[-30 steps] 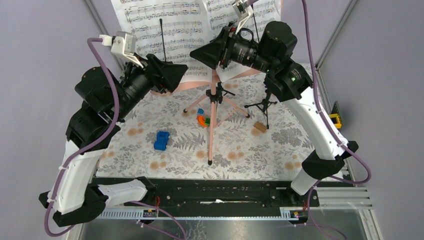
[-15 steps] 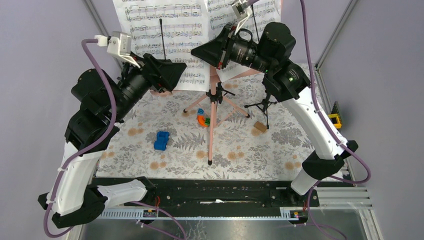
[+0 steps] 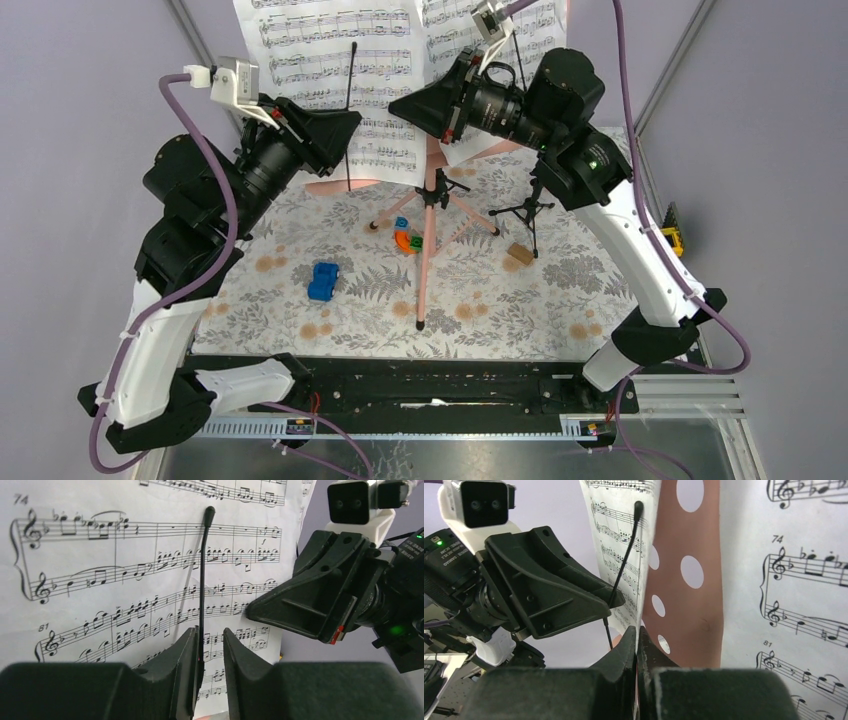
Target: Pack up the instrument practice props
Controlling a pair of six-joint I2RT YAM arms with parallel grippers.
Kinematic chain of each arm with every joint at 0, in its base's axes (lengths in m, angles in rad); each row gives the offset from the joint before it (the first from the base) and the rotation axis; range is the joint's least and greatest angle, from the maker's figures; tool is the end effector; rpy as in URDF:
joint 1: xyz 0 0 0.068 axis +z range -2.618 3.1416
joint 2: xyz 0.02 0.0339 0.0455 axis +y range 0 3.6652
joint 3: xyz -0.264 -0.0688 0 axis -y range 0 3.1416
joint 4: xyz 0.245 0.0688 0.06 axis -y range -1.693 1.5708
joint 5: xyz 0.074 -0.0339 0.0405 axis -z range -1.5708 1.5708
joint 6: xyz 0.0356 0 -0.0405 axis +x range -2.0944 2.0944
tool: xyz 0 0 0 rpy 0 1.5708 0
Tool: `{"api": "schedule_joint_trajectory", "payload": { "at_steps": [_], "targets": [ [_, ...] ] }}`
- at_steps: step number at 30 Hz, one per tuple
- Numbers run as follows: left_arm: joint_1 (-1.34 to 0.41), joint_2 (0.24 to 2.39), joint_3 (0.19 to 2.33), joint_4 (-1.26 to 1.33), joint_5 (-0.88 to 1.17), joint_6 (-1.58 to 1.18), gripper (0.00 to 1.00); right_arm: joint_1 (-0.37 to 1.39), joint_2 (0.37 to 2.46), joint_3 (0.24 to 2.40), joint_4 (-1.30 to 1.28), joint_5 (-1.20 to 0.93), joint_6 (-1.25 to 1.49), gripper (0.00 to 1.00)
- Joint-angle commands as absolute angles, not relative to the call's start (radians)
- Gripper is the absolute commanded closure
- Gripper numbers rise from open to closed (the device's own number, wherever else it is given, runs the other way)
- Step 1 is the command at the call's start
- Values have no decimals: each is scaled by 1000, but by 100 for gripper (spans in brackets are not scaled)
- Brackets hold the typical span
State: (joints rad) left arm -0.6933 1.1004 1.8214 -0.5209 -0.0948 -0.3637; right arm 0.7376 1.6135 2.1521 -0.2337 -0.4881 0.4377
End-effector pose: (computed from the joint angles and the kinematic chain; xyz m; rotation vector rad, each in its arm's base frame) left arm 0.1191 -0.0946 0.5774 0.1514 1.4120 -0.8163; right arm 0.2192 0.2218 0.5861 -0.6529 1.2629 1.2963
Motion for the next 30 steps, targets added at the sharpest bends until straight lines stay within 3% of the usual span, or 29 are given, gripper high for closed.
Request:
{"api": "schedule_joint_trajectory", "payload": {
  "at_steps": [1, 5, 10, 17, 22, 28, 30],
  "targets": [
    [-694, 1098, 1813, -420, -91, -362, 79, 735, 1560, 2146, -188, -519, 377, 100],
    [-695, 1087, 1806, -419, -110, -358, 92, 735, 1536, 2132, -193, -500, 341, 100],
    [-695, 1066, 1790, -419, -127, -356, 96, 735, 1491, 2112, -213, -455, 289, 100],
    [-695, 1049, 1775, -418, -138, -353, 96, 735, 1352, 2018, -262, -340, 205, 100],
    [-695, 1043, 1758, -410, -129, -356, 95, 735, 1179, 1839, -272, -264, 181, 100],
    [-695, 1036, 1750, -403, -123, -353, 91, 735, 914, 1550, -294, -153, 220, 100],
    [-695, 1035, 1750, -401, -119, -353, 84, 735, 817, 1464, -314, -111, 255, 100]
  ]
}}
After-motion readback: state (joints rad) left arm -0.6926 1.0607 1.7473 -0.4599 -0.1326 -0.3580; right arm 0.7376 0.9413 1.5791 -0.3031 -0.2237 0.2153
